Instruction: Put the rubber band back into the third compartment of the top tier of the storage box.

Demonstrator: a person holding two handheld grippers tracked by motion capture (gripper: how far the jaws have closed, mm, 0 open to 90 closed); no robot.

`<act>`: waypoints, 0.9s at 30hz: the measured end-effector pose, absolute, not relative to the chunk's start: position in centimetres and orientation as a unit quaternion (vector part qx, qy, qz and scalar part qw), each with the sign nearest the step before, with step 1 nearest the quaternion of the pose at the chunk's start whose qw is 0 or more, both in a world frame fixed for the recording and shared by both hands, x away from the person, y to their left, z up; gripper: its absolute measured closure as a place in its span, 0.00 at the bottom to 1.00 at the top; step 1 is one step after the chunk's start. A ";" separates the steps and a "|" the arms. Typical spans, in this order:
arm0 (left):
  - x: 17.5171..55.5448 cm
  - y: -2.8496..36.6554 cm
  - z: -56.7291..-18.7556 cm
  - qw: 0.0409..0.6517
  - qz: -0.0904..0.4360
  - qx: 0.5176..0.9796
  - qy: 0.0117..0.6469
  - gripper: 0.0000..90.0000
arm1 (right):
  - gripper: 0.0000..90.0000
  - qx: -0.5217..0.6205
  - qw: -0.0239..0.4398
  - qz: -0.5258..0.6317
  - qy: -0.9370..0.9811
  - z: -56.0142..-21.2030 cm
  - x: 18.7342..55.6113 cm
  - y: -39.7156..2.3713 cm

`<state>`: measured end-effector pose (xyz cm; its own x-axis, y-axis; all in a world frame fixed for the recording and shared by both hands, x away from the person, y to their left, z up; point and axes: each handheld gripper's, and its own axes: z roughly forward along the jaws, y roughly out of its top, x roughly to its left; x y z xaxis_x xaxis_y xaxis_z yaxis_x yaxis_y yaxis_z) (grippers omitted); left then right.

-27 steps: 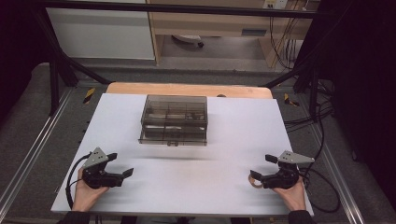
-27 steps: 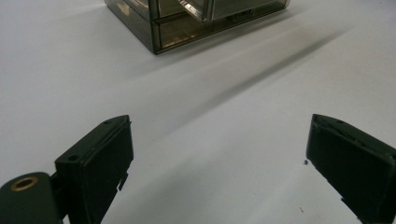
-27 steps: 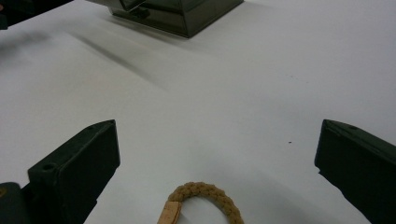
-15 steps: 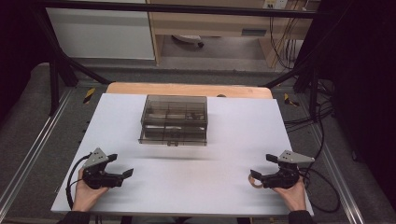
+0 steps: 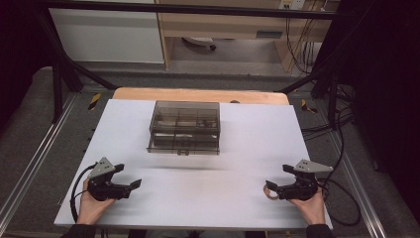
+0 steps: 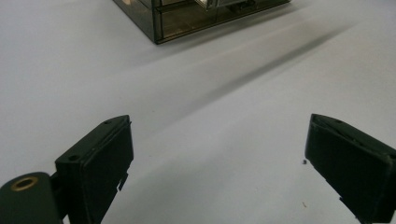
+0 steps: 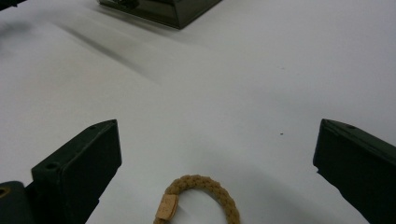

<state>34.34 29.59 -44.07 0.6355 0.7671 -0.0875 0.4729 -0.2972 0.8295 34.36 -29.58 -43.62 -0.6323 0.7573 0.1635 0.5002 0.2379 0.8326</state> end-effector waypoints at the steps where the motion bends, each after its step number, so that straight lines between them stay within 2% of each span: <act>1: 34.3 29.6 -44.1 0.443 0.166 0.788 0.393 0.08 | 0.03 0.407 0.138 0.461 0.776 -43.6 34.3 -29.6; 8: 34.4 29.6 -44.1 0.440 0.166 0.789 0.396 0.08 | 0.08 0.410 0.138 0.439 0.788 -43.7 34.2 -29.6; 27: 34.4 29.6 -44.2 0.435 0.166 0.789 0.399 0.09 | 0.39 0.420 0.125 0.395 0.807 -44.0 33.8 -30.1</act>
